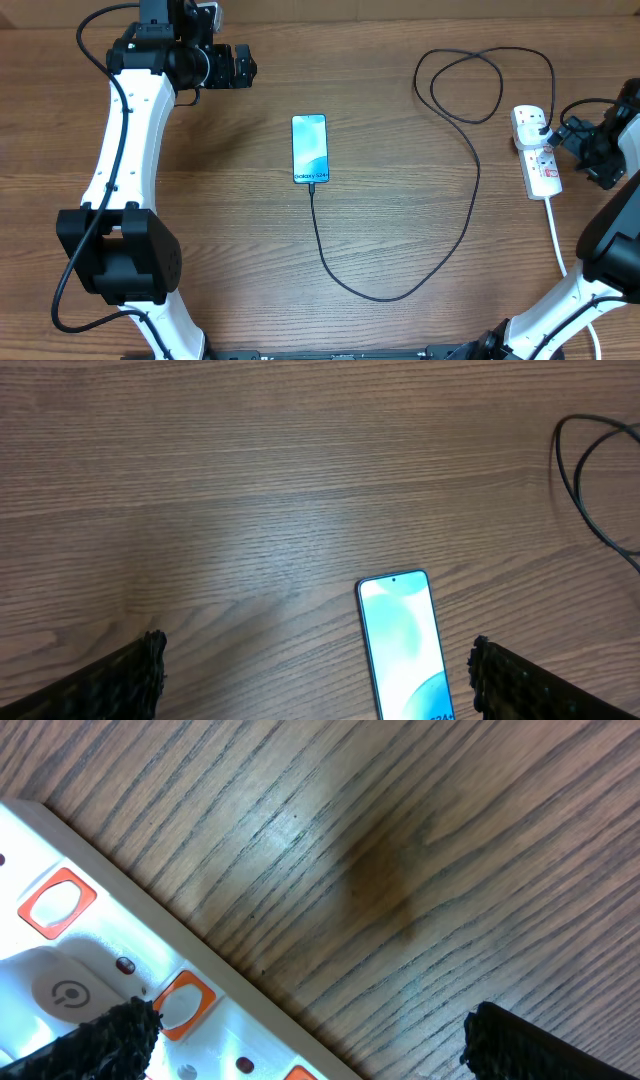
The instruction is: Plug charger to phone and switch on socket
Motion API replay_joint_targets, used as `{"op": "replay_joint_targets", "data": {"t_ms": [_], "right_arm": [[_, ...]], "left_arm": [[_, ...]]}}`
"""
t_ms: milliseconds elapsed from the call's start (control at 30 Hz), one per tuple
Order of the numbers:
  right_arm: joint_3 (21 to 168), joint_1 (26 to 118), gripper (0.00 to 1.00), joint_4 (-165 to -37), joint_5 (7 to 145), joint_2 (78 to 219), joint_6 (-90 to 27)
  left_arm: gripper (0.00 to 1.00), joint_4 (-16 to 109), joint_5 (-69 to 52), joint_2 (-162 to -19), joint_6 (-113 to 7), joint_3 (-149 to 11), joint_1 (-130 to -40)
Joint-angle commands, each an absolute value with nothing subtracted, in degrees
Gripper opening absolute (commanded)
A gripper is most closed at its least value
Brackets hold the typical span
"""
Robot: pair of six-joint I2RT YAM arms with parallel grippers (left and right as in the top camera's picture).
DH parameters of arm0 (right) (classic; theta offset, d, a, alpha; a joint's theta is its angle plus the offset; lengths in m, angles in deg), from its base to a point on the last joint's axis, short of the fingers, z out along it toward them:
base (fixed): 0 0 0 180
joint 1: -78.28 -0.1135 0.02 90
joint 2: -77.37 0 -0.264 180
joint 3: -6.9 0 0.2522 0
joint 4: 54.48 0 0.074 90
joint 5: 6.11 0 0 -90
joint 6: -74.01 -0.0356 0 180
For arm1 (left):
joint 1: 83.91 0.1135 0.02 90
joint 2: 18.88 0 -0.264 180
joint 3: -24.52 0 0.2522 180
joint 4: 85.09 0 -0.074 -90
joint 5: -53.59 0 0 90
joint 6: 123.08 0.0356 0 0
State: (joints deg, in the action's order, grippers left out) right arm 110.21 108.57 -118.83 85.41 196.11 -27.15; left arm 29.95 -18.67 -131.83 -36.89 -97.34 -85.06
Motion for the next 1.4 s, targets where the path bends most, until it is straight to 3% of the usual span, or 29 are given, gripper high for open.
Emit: {"op": "replay_joint_targets", "data": {"t_ms": [0, 1367], "right_arm": [[110.6, 108.2, 1.0, -119.0, 85.7, 197.0, -27.7], [108.5, 108.3, 1.0, -117.5, 86.4, 197.1, -27.5]], "left_arm": [[1.0, 30.0, -19.0, -132.1, -35.4, -97.2, -85.4], [1.0, 30.0, -19.0, -132.1, -35.4, -97.2, -85.4]]}}
